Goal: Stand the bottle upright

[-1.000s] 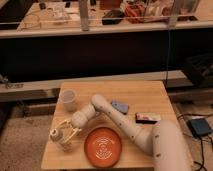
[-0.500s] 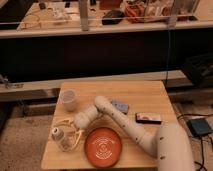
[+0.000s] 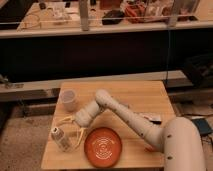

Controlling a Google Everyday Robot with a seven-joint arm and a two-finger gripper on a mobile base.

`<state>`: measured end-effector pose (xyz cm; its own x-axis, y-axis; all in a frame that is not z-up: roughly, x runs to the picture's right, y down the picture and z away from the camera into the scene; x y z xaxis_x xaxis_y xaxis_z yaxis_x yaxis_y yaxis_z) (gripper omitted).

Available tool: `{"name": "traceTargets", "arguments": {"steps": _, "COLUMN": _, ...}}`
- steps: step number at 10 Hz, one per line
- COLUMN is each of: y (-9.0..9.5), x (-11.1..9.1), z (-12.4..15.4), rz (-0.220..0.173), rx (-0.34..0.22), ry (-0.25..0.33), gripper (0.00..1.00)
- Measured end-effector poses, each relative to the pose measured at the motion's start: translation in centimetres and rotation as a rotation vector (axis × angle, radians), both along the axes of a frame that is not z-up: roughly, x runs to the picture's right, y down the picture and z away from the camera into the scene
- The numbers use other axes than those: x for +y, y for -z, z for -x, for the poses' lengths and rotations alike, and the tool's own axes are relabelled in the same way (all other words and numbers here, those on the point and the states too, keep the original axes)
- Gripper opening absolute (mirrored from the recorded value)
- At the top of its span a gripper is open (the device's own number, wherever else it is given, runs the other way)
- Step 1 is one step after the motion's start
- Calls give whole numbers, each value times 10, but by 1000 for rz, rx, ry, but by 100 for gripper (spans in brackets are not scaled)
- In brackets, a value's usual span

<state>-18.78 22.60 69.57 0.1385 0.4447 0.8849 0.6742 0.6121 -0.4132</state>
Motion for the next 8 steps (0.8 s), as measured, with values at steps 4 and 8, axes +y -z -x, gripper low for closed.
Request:
{"name": "traceTargets", "arguments": {"steps": 4, "y": 0, "x": -4, "z": -4, "rz": -15, "rx": 20, "ry": 13, "gripper": 80}}
{"name": "traceTargets", "arguments": {"steps": 8, "y": 0, "x": -5, "z": -4, "rz": -15, "rx": 21, "ry": 12, "gripper": 80}}
